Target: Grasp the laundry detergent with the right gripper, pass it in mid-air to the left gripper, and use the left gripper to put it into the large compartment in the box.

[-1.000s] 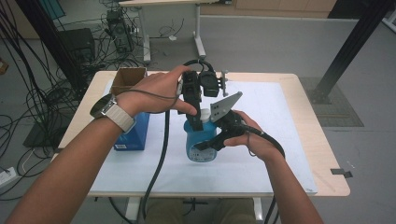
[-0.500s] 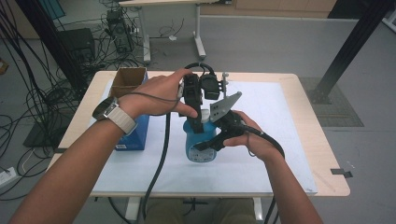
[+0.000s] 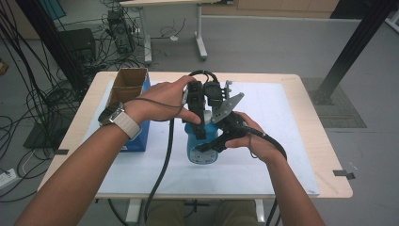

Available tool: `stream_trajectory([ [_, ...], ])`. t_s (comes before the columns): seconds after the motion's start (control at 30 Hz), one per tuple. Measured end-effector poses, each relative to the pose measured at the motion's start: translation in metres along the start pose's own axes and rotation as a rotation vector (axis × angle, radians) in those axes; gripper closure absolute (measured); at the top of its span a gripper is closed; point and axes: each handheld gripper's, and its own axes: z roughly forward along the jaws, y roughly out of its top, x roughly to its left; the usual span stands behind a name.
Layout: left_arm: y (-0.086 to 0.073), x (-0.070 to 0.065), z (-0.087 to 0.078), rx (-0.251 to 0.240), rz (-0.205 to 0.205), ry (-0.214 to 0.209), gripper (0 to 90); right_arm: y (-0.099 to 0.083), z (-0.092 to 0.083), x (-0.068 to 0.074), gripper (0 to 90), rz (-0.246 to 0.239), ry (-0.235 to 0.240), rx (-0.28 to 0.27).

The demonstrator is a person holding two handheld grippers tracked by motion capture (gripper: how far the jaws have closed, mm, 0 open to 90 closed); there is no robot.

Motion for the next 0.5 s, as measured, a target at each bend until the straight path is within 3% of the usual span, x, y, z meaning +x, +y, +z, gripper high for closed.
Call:
stream_trajectory([
  [0.5,0.0013,-0.0004,0.0117,-0.002,0.005,-0.021,10.1,-0.0001,-0.0004,0.0006,43.9,-0.008,-0.007,-0.004],
])
